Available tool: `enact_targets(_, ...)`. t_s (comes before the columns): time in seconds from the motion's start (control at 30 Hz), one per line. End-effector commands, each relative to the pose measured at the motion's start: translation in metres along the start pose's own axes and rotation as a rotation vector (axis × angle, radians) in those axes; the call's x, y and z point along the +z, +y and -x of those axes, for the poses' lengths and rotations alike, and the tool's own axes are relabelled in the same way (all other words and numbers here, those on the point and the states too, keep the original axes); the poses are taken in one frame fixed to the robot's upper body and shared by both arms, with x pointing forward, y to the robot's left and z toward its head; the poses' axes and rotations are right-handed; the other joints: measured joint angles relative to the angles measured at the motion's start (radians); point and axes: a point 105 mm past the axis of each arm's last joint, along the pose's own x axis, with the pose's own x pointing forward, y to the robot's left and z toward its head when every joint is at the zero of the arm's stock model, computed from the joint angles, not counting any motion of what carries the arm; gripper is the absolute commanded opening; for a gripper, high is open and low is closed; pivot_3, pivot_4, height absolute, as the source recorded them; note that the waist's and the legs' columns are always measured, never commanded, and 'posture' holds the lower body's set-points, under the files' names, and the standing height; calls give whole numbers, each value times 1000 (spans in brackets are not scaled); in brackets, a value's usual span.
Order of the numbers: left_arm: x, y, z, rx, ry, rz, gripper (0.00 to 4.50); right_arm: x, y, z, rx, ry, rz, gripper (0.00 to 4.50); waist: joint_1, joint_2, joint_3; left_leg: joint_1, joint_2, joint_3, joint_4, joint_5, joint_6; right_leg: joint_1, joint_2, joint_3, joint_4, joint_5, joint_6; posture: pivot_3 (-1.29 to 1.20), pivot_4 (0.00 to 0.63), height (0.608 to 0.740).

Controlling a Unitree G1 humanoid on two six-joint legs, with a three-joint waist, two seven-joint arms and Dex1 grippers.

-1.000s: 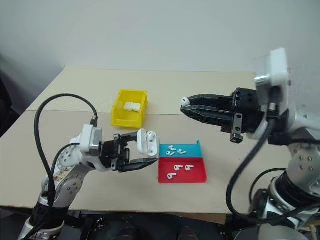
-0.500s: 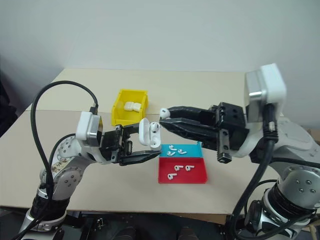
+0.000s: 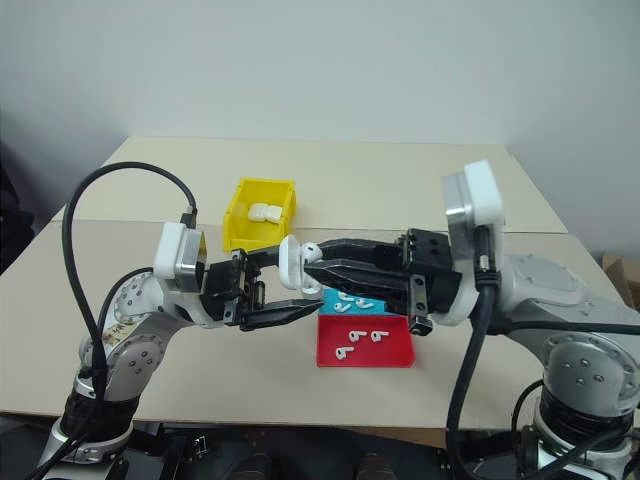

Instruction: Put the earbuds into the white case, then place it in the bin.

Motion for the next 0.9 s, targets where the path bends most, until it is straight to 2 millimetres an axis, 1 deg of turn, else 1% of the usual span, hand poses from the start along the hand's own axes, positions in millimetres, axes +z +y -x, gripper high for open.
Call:
enact_targets(0.03,10,-5,-3,-17,-31,-42,2746,4,4,-1,15,-27,22,652,1,0,0,0,0,0,0,0,0,0,0,0,0,0,0,0,150,740)
enact_targets(0.2,10,-6,-3,-16,-34,-41,2746,-2,4,-2,11,-11,16,652,1,0,0,0,0,0,0,0,0,0,0,0,0,0,0,0,150,740)
enact_targets(0.7,9,-6,-4,-6,-40,-44,2746,-7,4,-1,-4,-3,53,652,1,0,0,0,0,0,0,0,0,0,0,0,0,0,0,0,150,740)
enact_targets(0.73,9,-6,-4,-6,-41,-44,2746,-8,3,-2,-7,1,57,1357,1,0,0,0,0,0,0,0,0,0,0,0,0,0,0,0,150,740)
enact_targets(0.77,9,-6,-4,-6,-41,-43,2746,-9,4,-2,-5,4,60,1564,1,0,0,0,0,0,0,0,0,0,0,0,0,0,0,0,150,740)
enact_targets(0.83,9,-6,-4,-6,-40,-42,2746,-11,3,-1,-11,15,80,2227,2,0,0,0,0,0,0,0,0,0,0,0,0,0,0,0,150,740)
enact_targets(0.9,9,-6,-3,-6,-42,-41,2746,-12,2,-1,-22,22,93,2227,2,0,0,0,0,0,0,0,0,0,0,0,-1,0,0,0,150,740)
